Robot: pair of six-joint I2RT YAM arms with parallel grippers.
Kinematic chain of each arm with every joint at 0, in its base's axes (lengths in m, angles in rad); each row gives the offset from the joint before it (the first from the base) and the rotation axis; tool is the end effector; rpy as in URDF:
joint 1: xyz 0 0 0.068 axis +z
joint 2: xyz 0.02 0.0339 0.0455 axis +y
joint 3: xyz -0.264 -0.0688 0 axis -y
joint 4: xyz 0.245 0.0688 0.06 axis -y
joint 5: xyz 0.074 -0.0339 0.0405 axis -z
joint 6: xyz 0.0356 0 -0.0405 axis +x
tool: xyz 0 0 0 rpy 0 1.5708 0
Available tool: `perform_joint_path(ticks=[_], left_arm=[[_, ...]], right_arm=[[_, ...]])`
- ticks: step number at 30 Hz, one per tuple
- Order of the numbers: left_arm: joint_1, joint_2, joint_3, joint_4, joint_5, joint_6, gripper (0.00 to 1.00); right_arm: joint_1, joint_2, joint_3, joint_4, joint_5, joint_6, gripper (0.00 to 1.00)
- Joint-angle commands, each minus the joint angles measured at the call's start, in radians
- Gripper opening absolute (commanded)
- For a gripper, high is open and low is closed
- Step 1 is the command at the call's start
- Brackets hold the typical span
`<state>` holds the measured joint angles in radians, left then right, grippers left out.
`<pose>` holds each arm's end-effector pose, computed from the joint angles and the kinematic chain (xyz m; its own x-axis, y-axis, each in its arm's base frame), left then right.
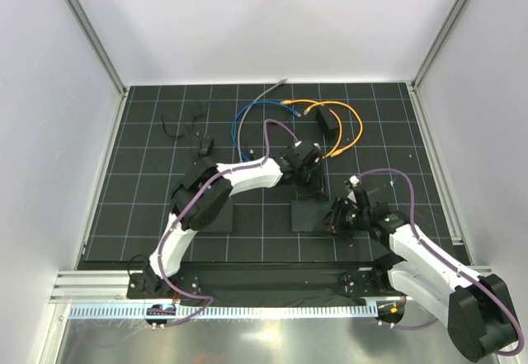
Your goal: Pull the plug from the switch port
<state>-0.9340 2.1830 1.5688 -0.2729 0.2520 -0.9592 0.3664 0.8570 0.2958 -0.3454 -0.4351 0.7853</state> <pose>0.2753 -0.3872 0.1533 -0.9788 -0.0099 -0.2044 0.1234 0.7682 -0.6282 0.1366 0.0685 0.1498 -0.9211 0.3333 -0.2013 0.1185 0.7323 0.6705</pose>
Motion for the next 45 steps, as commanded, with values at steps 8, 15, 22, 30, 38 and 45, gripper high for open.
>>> perform_joint_path(ticks=[8, 15, 22, 30, 38, 45], left_arm=[[0.02, -0.383, -0.094, -0.221, -0.229, 0.123, 0.5], [0.054, -0.705, -0.349, -0.314, -0.399, 0.033, 0.54], [0.07, -1.054, -0.645, -0.523, -0.651, -0.229, 0.47], [0.073, -1.307, -0.829, -0.656, -0.675, -0.42, 0.42], [0.073, -1.325, -1.003, -0.678, -0.681, -0.591, 0.39], [0.075, -1.466, -1.093, -0.605, -0.729, -0.656, 0.5]], right_arm=[[0.0, -0.029, 0.163, -0.05, 0.047, -0.185, 0.36], [0.022, 0.069, 0.278, -0.006, -0.008, -0.201, 0.41], [0.149, 0.348, 0.457, 0.106, 0.009, -0.222, 0.45], [0.31, 0.735, 0.741, 0.243, 0.007, -0.216, 0.42], [0.416, 1.045, 1.012, 0.31, -0.077, -0.25, 0.42], [0.44, 1.192, 1.098, 0.379, -0.175, -0.242, 0.46]])
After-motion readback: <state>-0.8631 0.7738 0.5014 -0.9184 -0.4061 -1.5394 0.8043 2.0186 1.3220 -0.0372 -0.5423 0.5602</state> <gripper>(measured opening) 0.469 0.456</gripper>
